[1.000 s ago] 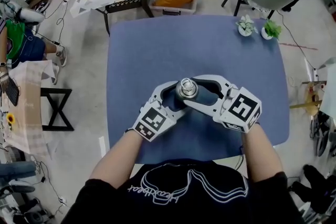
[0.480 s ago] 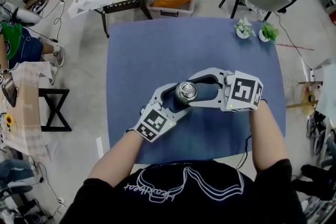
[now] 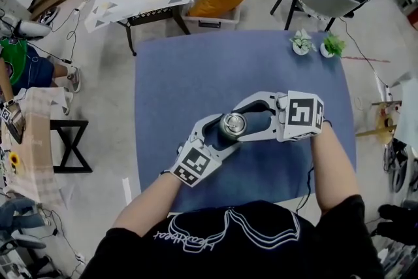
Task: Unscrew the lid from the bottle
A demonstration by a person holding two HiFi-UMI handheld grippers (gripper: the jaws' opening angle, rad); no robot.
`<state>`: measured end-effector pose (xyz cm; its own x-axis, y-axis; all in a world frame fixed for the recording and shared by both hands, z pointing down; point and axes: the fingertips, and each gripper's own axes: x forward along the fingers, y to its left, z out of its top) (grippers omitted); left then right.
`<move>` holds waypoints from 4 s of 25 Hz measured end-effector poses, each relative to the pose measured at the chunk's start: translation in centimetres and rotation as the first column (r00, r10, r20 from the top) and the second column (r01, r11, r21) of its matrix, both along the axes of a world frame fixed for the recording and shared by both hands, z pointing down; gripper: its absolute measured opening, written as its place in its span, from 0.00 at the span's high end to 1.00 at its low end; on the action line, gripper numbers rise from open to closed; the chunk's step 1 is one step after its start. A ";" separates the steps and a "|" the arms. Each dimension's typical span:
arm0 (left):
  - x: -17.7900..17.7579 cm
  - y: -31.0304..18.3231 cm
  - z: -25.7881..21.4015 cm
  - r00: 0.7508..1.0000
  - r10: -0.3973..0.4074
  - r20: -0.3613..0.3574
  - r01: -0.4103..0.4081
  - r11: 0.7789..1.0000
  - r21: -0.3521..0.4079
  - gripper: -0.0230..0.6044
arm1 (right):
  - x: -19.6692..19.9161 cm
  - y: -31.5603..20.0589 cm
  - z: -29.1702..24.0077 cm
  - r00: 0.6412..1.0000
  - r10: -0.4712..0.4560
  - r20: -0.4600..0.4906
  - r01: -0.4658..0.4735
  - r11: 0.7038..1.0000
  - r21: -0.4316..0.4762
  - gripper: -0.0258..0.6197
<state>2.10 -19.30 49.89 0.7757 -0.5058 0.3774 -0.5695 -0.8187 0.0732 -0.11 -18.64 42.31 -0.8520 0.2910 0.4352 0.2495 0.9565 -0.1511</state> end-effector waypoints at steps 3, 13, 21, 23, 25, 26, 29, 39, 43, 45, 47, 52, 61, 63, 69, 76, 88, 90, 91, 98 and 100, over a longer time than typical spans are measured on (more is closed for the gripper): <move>-0.1 0.0 -0.1 1.000 0.001 0.001 -0.001 1.000 0.000 0.40 | 0.0 0.0 -0.1 1.000 0.024 -0.012 -0.024 1.000 0.017 0.58; -0.2 -0.1 0.1 1.000 0.000 0.005 0.000 1.000 0.000 0.40 | 0.2 -0.5 0.1 0.901 0.429 0.064 -0.431 0.902 0.022 0.45; -0.1 -0.2 0.1 1.000 -0.002 0.007 0.002 1.000 -0.002 0.40 | 1.0 -0.7 -0.7 0.692 0.699 0.180 -0.712 0.702 0.010 0.49; -0.1 -0.1 0.1 1.000 -0.001 0.006 0.001 1.000 -0.004 0.40 | 1.1 -0.8 -0.5 0.654 0.735 0.178 -0.749 0.662 0.017 0.49; 0.0 -0.1 0.1 1.000 -0.002 0.006 0.002 1.000 -0.004 0.40 | 1.0 -1.0 -0.4 0.627 0.758 0.180 -0.773 0.633 0.030 0.50; -0.1 -0.1 0.1 1.000 -0.002 0.006 0.002 1.000 -0.003 0.40 | 0.9 -1.0 -0.4 0.617 0.765 0.186 -0.782 0.622 0.036 0.51; -0.1 -0.2 0.0 1.000 -0.002 0.007 0.002 1.000 0.000 0.40 | 0.4 -1.0 -0.5 0.602 0.774 0.197 -0.796 0.603 0.064 0.55; -0.1 -0.2 0.0 1.000 0.010 0.012 -0.010 1.000 -0.007 0.40 | 0.3 -1.1 -0.1 0.632 0.750 0.196 -0.772 0.631 0.073 0.58; 0.0 -0.1 0.1 0.998 0.055 0.030 -0.054 0.998 -0.012 0.40 | 0.3 -0.9 0.0 0.702 0.691 0.174 -0.709 0.700 0.082 0.58; 0.0 0.0 0.1 0.995 0.089 0.040 -0.089 0.996 -0.018 0.40 | 0.3 -0.9 0.0 0.734 0.660 0.162 -0.676 0.732 0.085 0.58; -0.1 0.0 0.1 0.991 0.130 0.045 -0.129 0.991 -0.025 0.40 | 0.2 -0.9 0.0 0.768 0.623 0.149 -0.638 0.766 0.085 0.58; -0.2 0.1 0.3 0.971 0.228 0.066 -0.225 0.973 -0.041 0.40 | 0.0 -0.8 0.2 0.845 0.521 0.116 -0.531 0.844 0.076 0.58; -0.6 0.4 1.0 0.909 0.388 0.153 -0.382 0.922 -0.064 0.41 | 0.0 -0.7 0.4 0.908 0.409 0.093 -0.417 0.903 0.101 0.58; -0.8 0.6 1.5 0.895 0.408 0.181 -0.402 0.913 -0.071 0.40 | 0.0 -0.7 0.5 0.909 0.406 0.097 -0.415 0.904 0.100 0.58; -1.7 0.2 -1.2 0.938 0.347 0.005 -0.345 0.932 -0.108 0.40 | -0.1 -0.8 0.2 0.897 0.425 0.125 -0.436 0.895 0.091 0.58; -4.4 1.1 -4.6 0.947 0.305 -0.098 -0.317 0.937 -0.145 0.40 | -0.2 -0.8 -0.7 0.872 0.465 0.154 -0.480 0.874 0.079 0.58; -10.0 1.9 -15.4 0.930 -0.084 -0.358 0.047 0.993 -0.111 0.93 | 1.6 0.9 -8.7 0.664 0.656 0.357 -0.703 0.711 0.001 0.58; -10.5 3.1 -17.0 0.927 -0.105 -0.359 0.081 0.993 -0.081 0.95 | 2.0 2.0 -10.3 0.613 0.685 0.393 -0.739 0.674 -0.022 0.58; -10.6 3.8 -17.8 0.928 -0.106 -0.356 0.088 0.994 -0.068 0.95 | 2.2 2.5 -11.0 0.586 0.703 0.404 -0.759 0.651 -0.032 0.58; -10.7 9.1 -21.6 0.927 -0.110 -0.357 0.114 0.993 -0.012 0.95 | 3.1 7.5 -14.6 0.456 0.768 0.450 -0.856 0.517 -0.015 0.58; -10.6 10.4 -22.1 0.928 -0.099 -0.359 0.111 0.994 0.011 0.95 | 3.4 8.9 -15.1 0.431 0.772 0.468 -0.868 0.496 -0.020 0.58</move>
<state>-8.46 -8.93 27.83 0.7981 -0.5987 0.0683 -0.5932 -0.7607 0.2637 3.28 -9.70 27.17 -0.7269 -0.6864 -0.0196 -0.6856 0.7271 -0.0355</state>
